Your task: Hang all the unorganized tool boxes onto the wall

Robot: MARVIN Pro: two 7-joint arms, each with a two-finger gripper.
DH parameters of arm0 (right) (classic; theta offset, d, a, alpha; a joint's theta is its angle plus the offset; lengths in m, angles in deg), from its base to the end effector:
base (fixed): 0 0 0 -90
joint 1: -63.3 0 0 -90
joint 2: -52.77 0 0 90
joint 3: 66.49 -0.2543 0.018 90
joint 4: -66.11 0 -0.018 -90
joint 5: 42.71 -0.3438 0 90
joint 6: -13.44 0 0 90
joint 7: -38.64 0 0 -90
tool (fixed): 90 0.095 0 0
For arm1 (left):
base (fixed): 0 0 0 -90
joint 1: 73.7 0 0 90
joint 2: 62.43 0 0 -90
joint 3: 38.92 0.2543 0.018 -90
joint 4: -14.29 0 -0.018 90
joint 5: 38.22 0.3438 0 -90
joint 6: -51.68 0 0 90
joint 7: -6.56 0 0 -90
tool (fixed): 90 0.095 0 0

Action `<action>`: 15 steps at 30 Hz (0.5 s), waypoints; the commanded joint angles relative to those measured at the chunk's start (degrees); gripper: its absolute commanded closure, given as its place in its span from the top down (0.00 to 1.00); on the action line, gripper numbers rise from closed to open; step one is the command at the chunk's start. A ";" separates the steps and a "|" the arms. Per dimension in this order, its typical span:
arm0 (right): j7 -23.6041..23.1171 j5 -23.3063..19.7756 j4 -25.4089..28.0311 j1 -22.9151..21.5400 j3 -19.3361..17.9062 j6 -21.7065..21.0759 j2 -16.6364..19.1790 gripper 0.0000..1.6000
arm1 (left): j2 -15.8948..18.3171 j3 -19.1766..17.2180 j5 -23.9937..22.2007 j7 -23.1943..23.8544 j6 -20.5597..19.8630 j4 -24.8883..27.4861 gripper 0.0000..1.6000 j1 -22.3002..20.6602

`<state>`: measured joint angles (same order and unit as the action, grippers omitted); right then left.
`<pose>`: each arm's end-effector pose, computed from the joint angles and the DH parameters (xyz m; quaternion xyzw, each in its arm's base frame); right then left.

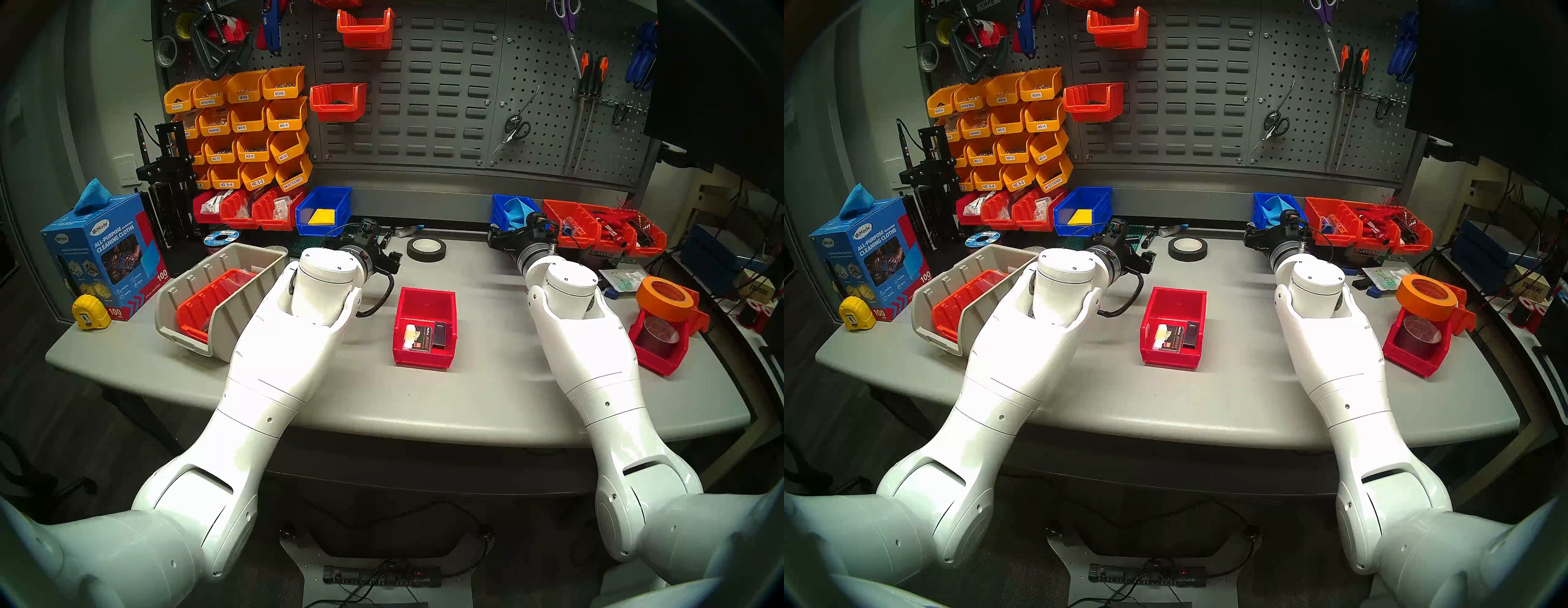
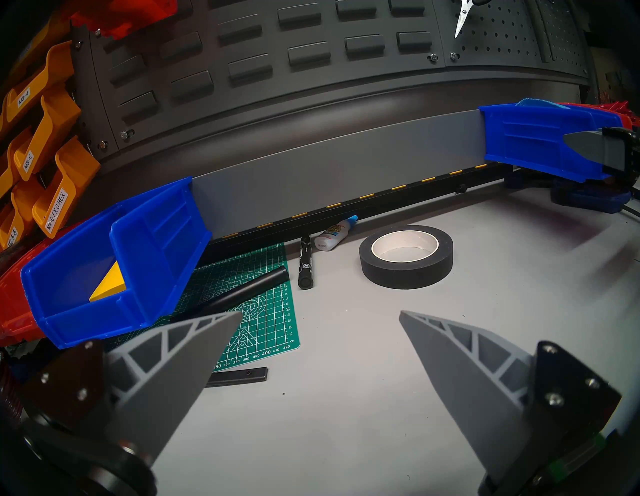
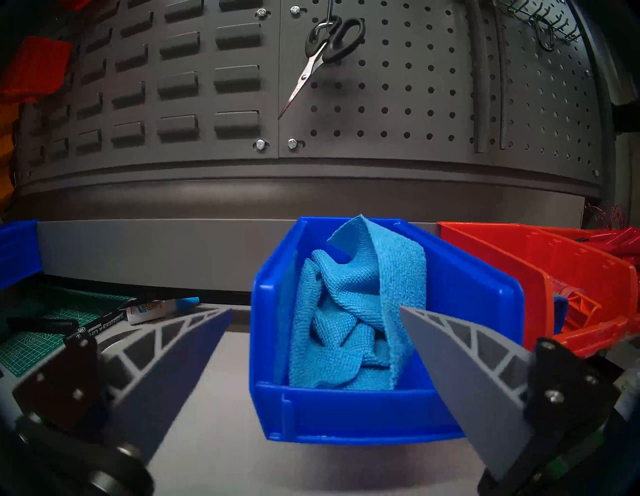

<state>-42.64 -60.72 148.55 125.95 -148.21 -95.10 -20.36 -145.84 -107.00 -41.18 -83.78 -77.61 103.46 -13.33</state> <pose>0.5545 -0.0485 -0.1221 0.7113 -0.0099 0.7021 0.0310 0.5248 -0.1245 -0.1100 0.7646 -0.1898 0.6160 0.0004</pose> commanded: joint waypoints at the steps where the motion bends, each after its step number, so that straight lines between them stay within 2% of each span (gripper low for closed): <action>1: 1.27 1.00 3.42 1.93 0.16 -0.25 0.42 1.00 | -0.16 -0.19 -0.04 0.09 -0.09 0.62 1.00 -0.77; 15: 8.61 4.23 13.04 9.04 -0.37 -4.16 0.91 1.00 | -0.33 -0.36 0.28 0.29 -0.07 0.62 1.00 -0.70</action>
<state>-37.03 -58.10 156.63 131.81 -148.22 -98.12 -19.84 -146.03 -107.19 -40.84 -83.57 -77.62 103.46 -13.25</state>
